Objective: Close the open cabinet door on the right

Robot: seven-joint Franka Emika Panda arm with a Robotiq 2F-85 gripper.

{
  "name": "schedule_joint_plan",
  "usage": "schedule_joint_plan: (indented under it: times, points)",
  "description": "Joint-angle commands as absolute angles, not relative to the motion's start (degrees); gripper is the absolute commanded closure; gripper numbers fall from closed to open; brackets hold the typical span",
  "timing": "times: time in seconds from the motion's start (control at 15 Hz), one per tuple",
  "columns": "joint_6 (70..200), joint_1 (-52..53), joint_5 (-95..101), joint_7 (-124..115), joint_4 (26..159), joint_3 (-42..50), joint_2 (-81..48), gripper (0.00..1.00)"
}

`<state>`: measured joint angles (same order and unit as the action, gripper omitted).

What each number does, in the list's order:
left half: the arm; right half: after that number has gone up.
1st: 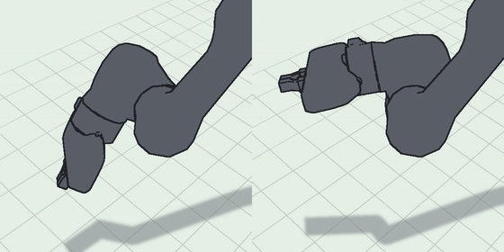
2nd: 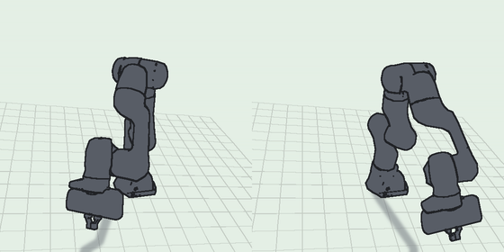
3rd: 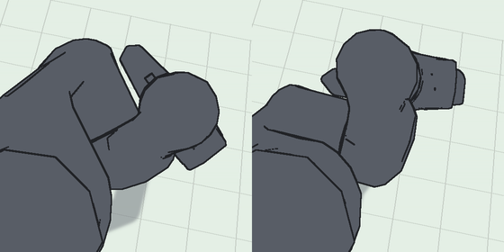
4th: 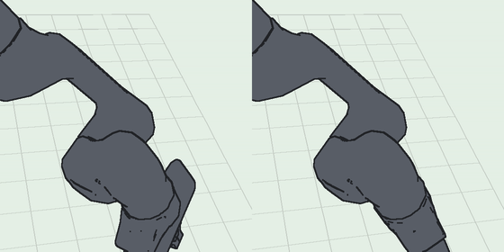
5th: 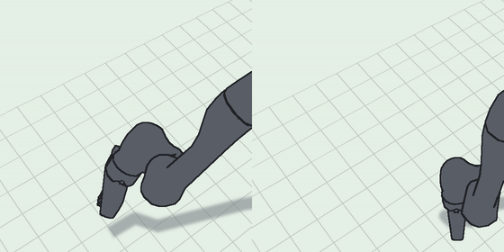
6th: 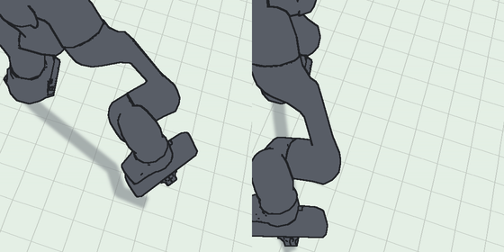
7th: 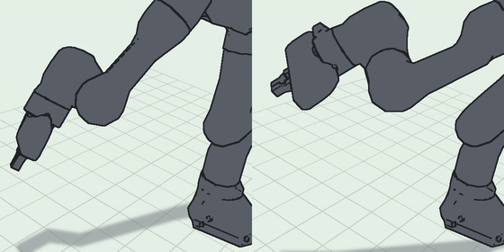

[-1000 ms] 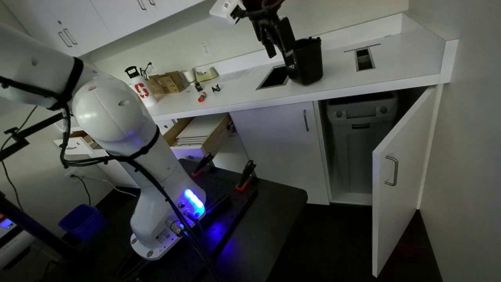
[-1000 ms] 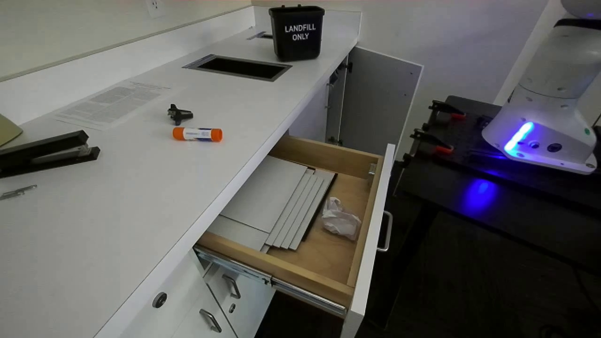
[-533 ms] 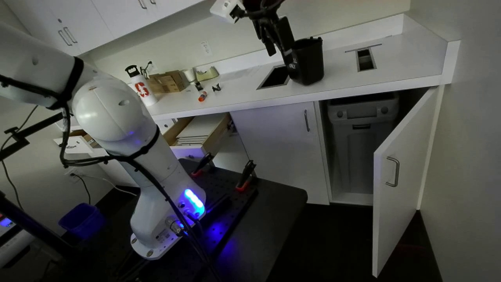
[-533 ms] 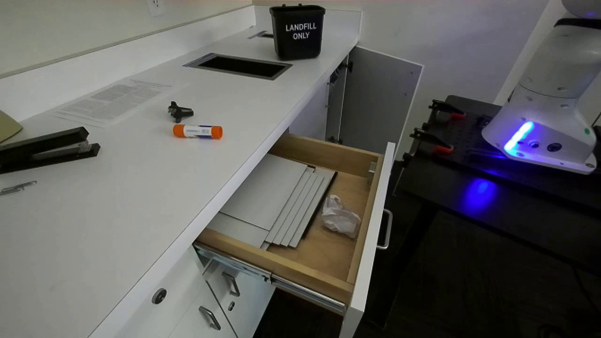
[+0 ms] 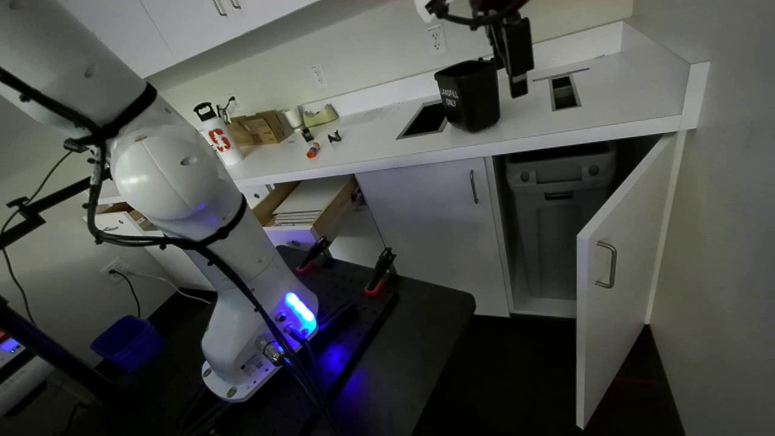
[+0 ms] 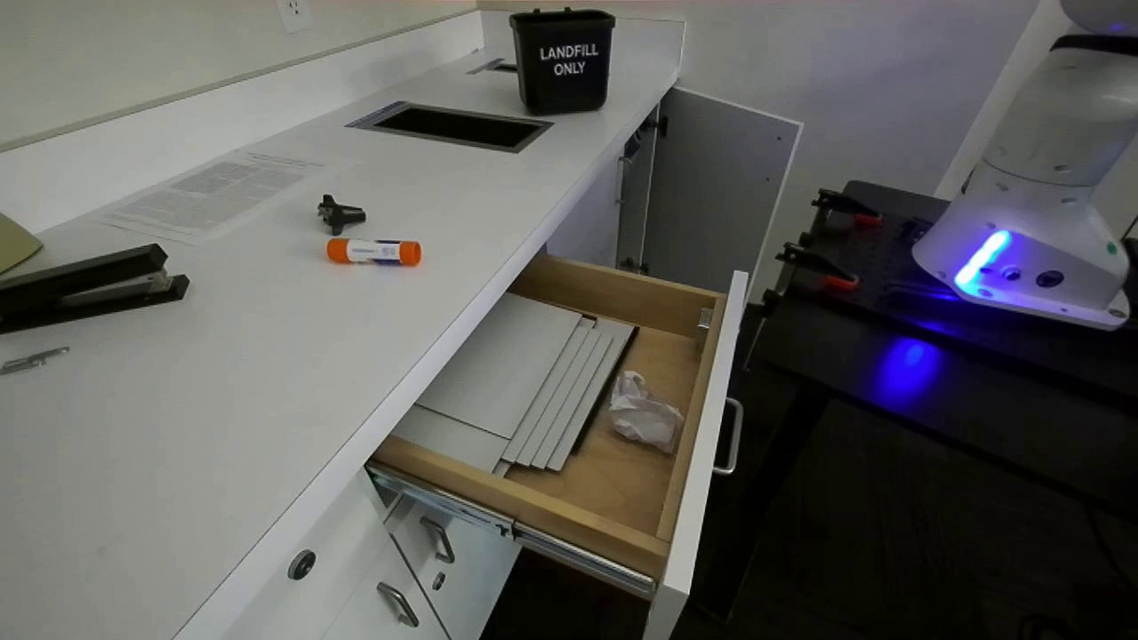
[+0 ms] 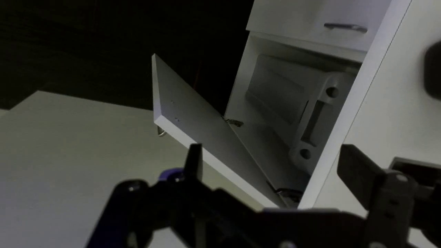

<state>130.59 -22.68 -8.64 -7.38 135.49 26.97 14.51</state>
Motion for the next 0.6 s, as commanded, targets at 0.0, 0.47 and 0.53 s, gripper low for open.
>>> schedule_joint_plan:
  times: [0.0,0.47,0.53]
  points:
    - [131.71,-23.90,-16.60,-9.07,126.19,29.71,0.77,0.00]
    - [130.62,-30.99,-32.21,-14.62,113.48,29.38,-19.65,0.05]
    - [130.35,-31.98,-32.82,-16.88,112.06,29.12,-21.49,0.28]
